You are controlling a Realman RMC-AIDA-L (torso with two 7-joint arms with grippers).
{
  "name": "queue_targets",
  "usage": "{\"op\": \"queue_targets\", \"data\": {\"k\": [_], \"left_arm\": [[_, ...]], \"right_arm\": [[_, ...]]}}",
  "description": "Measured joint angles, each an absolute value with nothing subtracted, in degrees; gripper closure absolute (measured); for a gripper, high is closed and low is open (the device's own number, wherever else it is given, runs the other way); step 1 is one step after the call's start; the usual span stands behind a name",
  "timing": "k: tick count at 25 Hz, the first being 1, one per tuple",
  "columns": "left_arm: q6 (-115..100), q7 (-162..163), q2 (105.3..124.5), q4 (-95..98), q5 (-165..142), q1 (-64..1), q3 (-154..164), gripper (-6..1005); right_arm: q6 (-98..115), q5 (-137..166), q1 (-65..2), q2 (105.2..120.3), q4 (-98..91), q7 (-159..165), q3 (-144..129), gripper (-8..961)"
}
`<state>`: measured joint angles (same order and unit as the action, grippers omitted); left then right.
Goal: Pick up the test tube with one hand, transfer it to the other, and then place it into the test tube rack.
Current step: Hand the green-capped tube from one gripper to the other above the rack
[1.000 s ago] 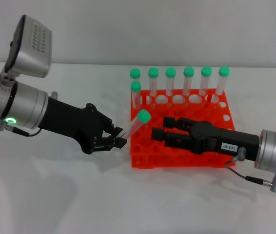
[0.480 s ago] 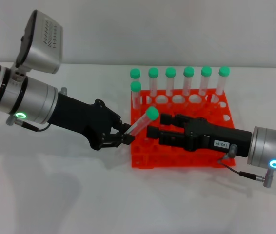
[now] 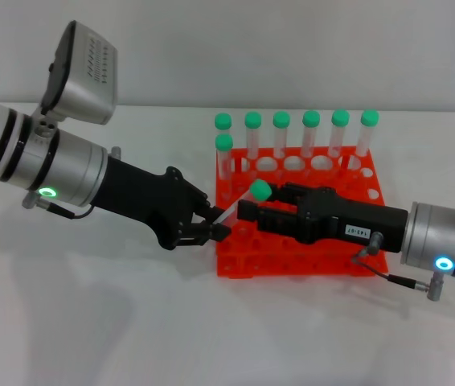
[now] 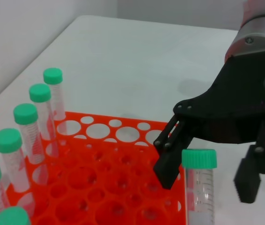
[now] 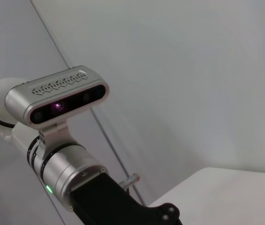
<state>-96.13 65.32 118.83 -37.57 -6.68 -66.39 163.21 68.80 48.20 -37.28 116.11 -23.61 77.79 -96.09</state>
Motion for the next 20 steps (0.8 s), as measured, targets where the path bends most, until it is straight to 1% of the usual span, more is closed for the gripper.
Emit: {"op": "queue_targets", "data": {"k": [11,19,20], "left_arm": [[-94.66,65.39,118.83,-36.88,-7.03,-66.95,163.21,745],[-94.14,65.44,118.82,-35.65,-7.04,-67.04,163.21,741],[-94.02,65.44,118.82,-35.5,-7.04,-67.06,163.21,740]], "right_arm": [[67.09,48.06,-37.35,116.19,-24.51,77.75,-97.31,327],[65.54,46.79,-37.24,116.19,-25.25,77.1,-98.42,381],[65.49,46.74,-37.25,116.19,-25.24,77.04,-98.44,412]]}}
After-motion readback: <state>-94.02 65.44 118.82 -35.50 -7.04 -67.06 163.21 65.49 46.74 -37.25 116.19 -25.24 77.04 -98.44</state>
